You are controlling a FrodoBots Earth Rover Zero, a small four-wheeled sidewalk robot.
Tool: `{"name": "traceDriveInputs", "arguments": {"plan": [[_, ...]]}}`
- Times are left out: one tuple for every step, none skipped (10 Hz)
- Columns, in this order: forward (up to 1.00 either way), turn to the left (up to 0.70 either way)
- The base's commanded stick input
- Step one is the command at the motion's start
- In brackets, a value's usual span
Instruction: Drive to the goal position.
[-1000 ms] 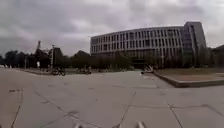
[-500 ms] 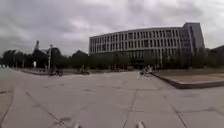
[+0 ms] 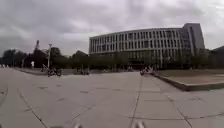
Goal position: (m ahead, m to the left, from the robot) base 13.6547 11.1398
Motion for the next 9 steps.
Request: {"name": "traceDriveInputs", "arguments": {"plan": [[0.45, 0.0], [0.45, 0.0], [0.45, 0.0], [0.45, 0.0], [0.45, 0.0], [0.45, -0.15], [0.45, -0.27], [0.45, -0.27], [0.45, -0.27]]}}
